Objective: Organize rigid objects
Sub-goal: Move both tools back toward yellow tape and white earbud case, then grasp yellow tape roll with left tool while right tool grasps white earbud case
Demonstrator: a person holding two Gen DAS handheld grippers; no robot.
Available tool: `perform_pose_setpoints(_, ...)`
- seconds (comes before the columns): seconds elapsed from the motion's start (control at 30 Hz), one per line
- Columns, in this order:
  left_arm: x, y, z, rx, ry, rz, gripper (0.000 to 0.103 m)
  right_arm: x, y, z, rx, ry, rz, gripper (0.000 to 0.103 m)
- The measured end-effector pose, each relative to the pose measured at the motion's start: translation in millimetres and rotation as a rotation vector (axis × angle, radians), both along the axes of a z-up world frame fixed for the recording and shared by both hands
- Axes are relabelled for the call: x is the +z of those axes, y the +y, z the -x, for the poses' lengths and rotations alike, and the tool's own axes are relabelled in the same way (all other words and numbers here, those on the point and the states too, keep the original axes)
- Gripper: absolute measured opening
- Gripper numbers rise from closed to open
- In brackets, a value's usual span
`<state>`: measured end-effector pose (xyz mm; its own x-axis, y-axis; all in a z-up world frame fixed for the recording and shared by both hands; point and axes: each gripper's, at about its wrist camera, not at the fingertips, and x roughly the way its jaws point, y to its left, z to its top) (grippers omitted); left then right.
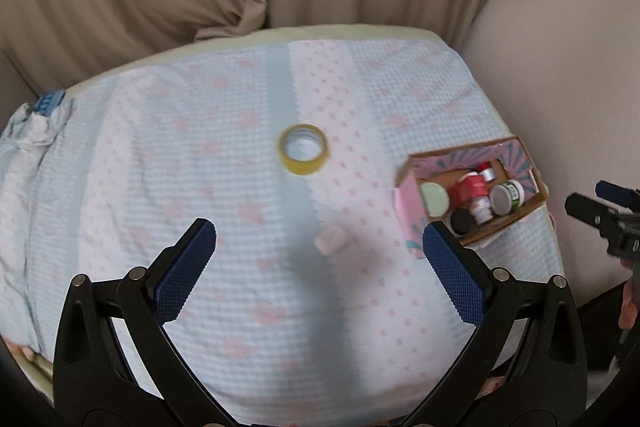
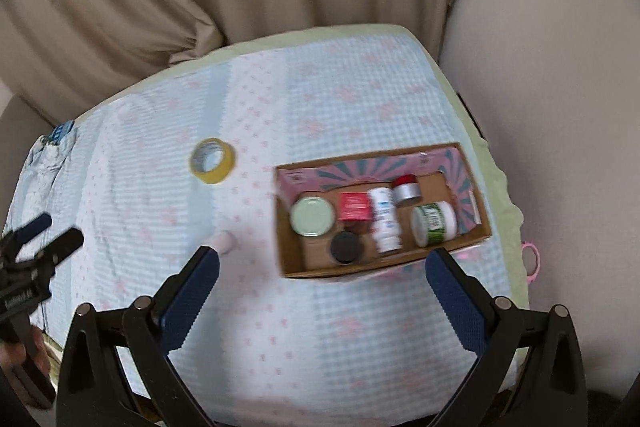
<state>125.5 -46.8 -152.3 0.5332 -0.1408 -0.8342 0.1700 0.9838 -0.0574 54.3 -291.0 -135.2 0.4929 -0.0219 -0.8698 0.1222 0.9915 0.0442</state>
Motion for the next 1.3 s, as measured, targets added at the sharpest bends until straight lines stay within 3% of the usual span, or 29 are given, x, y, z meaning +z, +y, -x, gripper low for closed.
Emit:
perform_pose_setpoints(0.27,-4,79,-14,-0.027,-0.012,0.022,0.103,-6,83,5,0.018,-0.019,0.006,0.103)
perform_pose_setpoints(0.53,-21,108,-50,-0.131,-0.007,-0.008,0.103,-33,146,3,0.041,-0.006,-0.002,0.103)
perform_pose_setpoints(0.7,-49,101,-76,-0.185,0.018,-0.069,0.103,-57,170,-1,0.090,0.019,0.004,0.103)
perform_pose_setpoints(1.0,-116,68,-132,-0.303,0.118,-0.062,0.103,-106,185,-27,0.157,0.079,0.043,0.103)
perform_pose_setpoints(1.3,-197,31,-198,-0.393,0.224,-0.096,0.103,-177,193,-74,0.245,0.166,0.058,0.099)
